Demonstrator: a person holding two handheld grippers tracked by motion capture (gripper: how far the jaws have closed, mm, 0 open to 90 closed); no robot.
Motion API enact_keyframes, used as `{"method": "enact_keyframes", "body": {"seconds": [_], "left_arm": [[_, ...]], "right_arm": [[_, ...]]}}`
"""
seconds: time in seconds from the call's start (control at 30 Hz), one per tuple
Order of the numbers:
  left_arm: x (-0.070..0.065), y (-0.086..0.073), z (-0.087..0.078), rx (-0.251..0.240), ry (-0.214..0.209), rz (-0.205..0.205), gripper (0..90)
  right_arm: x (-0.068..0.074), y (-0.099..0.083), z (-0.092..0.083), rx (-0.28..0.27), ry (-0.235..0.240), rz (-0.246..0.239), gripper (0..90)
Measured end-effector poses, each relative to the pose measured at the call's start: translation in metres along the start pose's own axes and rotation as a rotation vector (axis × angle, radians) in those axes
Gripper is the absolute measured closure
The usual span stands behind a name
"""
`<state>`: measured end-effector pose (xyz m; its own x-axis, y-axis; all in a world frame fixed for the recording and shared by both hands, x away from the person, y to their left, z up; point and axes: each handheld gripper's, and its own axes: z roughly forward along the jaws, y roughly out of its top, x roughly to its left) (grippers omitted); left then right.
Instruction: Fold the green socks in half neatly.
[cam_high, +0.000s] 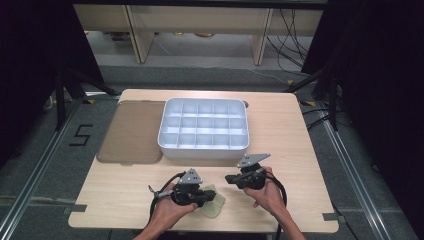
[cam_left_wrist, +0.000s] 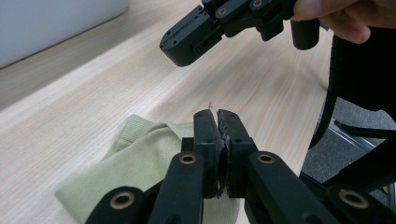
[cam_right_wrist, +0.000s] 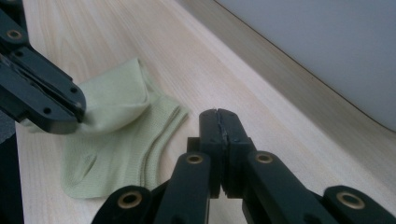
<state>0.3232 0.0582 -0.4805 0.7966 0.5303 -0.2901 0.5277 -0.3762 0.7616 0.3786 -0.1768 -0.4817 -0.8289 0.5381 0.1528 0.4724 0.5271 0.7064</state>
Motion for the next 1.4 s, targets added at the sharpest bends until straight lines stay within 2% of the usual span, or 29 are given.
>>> {"method": "enact_keyframes", "body": {"seconds": [0.03, 0.2, 0.23, 0.27, 0.3, 0.4, 0.47, 0.5, 0.53, 0.57, 0.6, 0.63, 0.67, 0.7, 0.73, 0.77, 0.83, 0.87, 0.9, 0.93, 0.97, 1.0, 1.03, 1.07, 1.1, 1.2, 1.23, 1.4], "left_arm": [[0.001, 0.0, 0.002, 0.001, -0.005, 0.014, 86.6], [-0.002, -0.003, 0.013, 0.019, -0.011, 0.014, 86.1], [-0.003, -0.005, 0.015, 0.026, -0.007, 0.003, 86.1], [-0.004, -0.007, 0.02, 0.034, -0.02, 0.006, 84.8], [-0.003, -0.007, 0.021, 0.037, -0.028, 0.014, 83.7], [-0.005, -0.008, 0.023, 0.032, -0.047, 0.002, 76.9], [-0.005, -0.005, 0.018, 0.009, -0.08, 0.001, 71.1], [-0.006, -0.003, 0.014, -0.011, -0.087, -0.02, 68.5], [-0.006, -0.003, 0.014, -0.011, -0.087, -0.02, 64.8], [-0.005, 0.001, 0.004, -0.035, -0.092, -0.013, 61.1], [-0.005, 0.001, 0.004, -0.035, -0.092, -0.013, 59.9], [-0.004, 0.003, -0.002, -0.041, -0.092, 0.008, 58.5], [-0.002, 0.004, -0.016, -0.049, -0.054, 0.032, 58.5], [0.001, 0.003, -0.022, -0.053, -0.036, 0.043, 58.6], [0.001, 0.003, -0.022, -0.053, -0.036, 0.043, 59.7], [0.008, -0.001, -0.033, -0.058, -0.009, 0.042, 62.1], [0.016, -0.008, -0.042, -0.053, 0.02, 0.027, 67.0], [0.016, -0.008, -0.042, -0.053, 0.02, 0.027, 69.3], [0.02, -0.012, -0.044, -0.042, 0.027, 0.042, 71.5], [0.026, -0.021, -0.046, -0.021, 0.042, 0.039, 73.3], [0.027, -0.026, -0.046, -0.001, 0.058, 0.028, 74.8], [0.027, -0.026, -0.046, -0.001, 0.058, 0.028, 76.5], [0.031, -0.034, -0.042, 0.01, 0.047, 0.022, 78.1], [0.031, -0.034, -0.042, 0.01, 0.047, 0.022, 78.9], [0.031, -0.039, -0.038, 0.043, 0.046, 0.024, 79.9], [0.029, -0.04, -0.032, 0.059, 0.036, 0.028, 81.8], [0.026, -0.042, -0.027, 0.086, 0.041, 0.055, 82.4], [0.023, -0.045, -0.021, 0.124, 0.046, 0.095, 84.8]], "right_arm": [[0.001, 0.0, 0.0, 0.003, -0.002, 0.009, 90.0], [0.002, -0.001, 0.0, 0.007, -0.001, 0.006, 89.9], [0.002, -0.001, 0.0, 0.009, -0.001, 0.003, 89.9], [0.002, -0.001, 0.001, 0.006, 0.008, -0.017, 89.6], [0.003, -0.001, 0.001, 0.007, 0.006, -0.012, 89.5], [0.003, -0.001, 0.0, 0.006, 0.007, -0.009, 89.3], [0.003, -0.001, -0.002, 0.006, 0.0, -0.003, 89.3], [0.003, -0.002, -0.002, 0.002, -0.004, 0.005, 89.3], [0.003, -0.002, -0.002, 0.002, -0.004, 0.005, 89.3], [0.002, -0.001, -0.004, -0.001, -0.009, -0.002, 88.9], [0.002, -0.001, -0.004, -0.001, -0.009, -0.002, 88.9], [0.003, -0.001, -0.006, -0.014, -0.009, -0.005, 88.7], [0.003, -0.001, -0.007, -0.017, -0.008, -0.008, 88.7], [0.004, -0.001, -0.009, -0.016, -0.01, -0.013, 88.6], [0.004, -0.001, -0.009, -0.016, -0.01, -0.013, 88.6], [0.008, 0.0, -0.01, -0.02, -0.008, -0.005, 88.0], [0.012, 0.001, -0.011, -0.019, 0.004, -0.011, 87.8], [0.012, 0.001, -0.011, -0.019, 0.004, -0.011, 87.8], [0.016, 0.002, -0.011, -0.016, 0.013, -0.017, 87.8], [0.019, 0.003, -0.011, -0.019, 0.009, -0.024, 87.8], [0.021, 0.004, -0.011, -0.015, 0.013, -0.029, 87.8], [0.021, 0.004, -0.011, -0.015, 0.013, -0.029, 87.8], [0.028, 0.006, -0.01, -0.01, 0.029, -0.032, 87.7], [0.028, 0.006, -0.01, -0.01, 0.029, -0.032, 87.7], [0.033, 0.007, -0.009, -0.007, 0.039, -0.048, 87.7], [0.038, 0.008, -0.007, -0.007, 0.054, -0.068, 87.7], [0.042, 0.008, -0.007, -0.007, 0.062, -0.075, 87.7], [0.048, 0.007, -0.007, -0.003, 0.063, -0.076, 87.8]]}}
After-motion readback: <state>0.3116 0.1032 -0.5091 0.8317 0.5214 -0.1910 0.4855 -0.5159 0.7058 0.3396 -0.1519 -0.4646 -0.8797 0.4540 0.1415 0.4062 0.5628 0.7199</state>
